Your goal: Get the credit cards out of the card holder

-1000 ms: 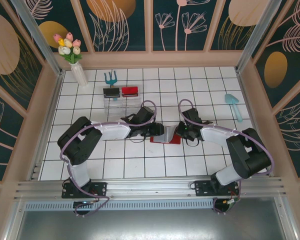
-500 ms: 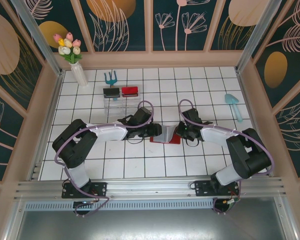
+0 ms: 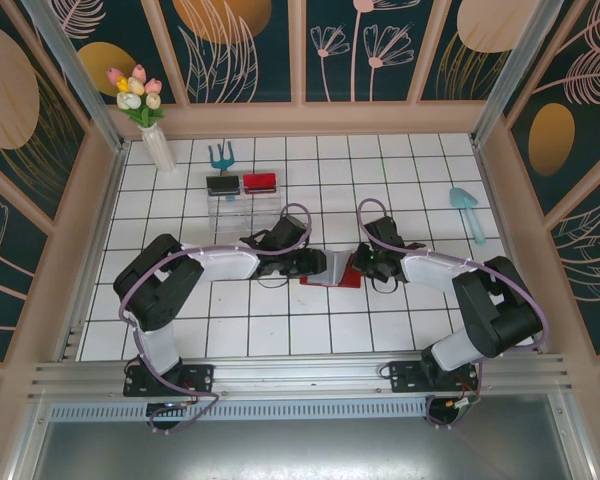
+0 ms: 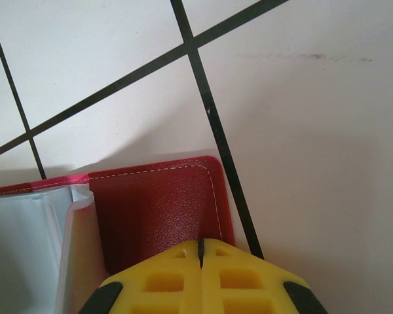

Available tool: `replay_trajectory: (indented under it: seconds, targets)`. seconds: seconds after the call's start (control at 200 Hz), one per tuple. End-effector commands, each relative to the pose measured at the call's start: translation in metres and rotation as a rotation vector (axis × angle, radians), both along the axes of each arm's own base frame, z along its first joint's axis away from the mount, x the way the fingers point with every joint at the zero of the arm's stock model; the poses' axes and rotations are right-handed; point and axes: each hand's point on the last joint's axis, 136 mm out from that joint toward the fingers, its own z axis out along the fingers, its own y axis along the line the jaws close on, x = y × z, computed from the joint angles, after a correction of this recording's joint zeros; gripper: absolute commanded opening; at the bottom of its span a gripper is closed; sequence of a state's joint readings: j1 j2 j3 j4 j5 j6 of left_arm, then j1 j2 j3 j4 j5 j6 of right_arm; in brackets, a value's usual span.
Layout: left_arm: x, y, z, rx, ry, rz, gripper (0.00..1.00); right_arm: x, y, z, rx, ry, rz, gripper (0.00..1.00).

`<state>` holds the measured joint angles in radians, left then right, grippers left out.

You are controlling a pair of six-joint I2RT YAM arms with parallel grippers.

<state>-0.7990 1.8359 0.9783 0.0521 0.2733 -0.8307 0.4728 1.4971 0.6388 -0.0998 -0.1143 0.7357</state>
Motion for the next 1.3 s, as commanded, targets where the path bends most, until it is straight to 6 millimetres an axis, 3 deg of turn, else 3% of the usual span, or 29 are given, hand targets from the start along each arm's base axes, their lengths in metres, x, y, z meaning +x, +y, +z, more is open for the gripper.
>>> replay_trajectory:
  seconds: [0.0, 0.215, 0.385, 0.535, 0.886, 1.021, 1.176, 1.291]
  targets:
    - [-0.001, -0.020, 0.022, -0.085, -0.022, -0.054, 0.51, -0.017, -0.009, -0.018, -0.035, 0.070, -0.004, 0.00]
    - [-0.002, -0.039, 0.066, -0.226, -0.076, -0.113, 0.51, -0.018, -0.010, -0.020, -0.038, 0.073, -0.005, 0.00]
    - [-0.006, -0.053, 0.074, -0.280, -0.074, -0.154, 0.52, -0.018, -0.010, -0.020, -0.037, 0.074, -0.008, 0.00]
    - [-0.008, -0.066, 0.067, -0.279, -0.049, -0.187, 0.52, -0.018, -0.011, -0.016, -0.044, 0.064, -0.010, 0.00]
    - [-0.004, -0.046, 0.031, -0.137, -0.029, -0.124, 0.51, -0.013, -0.023, 0.002, -0.070, 0.015, -0.030, 0.02]
    - [0.002, -0.046, 0.027, -0.098, -0.031, -0.115, 0.51, -0.014, -0.024, 0.004, -0.056, 0.004, -0.030, 0.02]
    - [0.003, -0.059, 0.032, -0.110, -0.038, -0.147, 0.60, -0.015, -0.018, 0.002, -0.013, 0.003, -0.015, 0.02]
    - [0.003, -0.061, 0.028, -0.084, -0.033, -0.150, 0.59, -0.013, -0.004, 0.008, 0.079, -0.024, 0.020, 0.02]
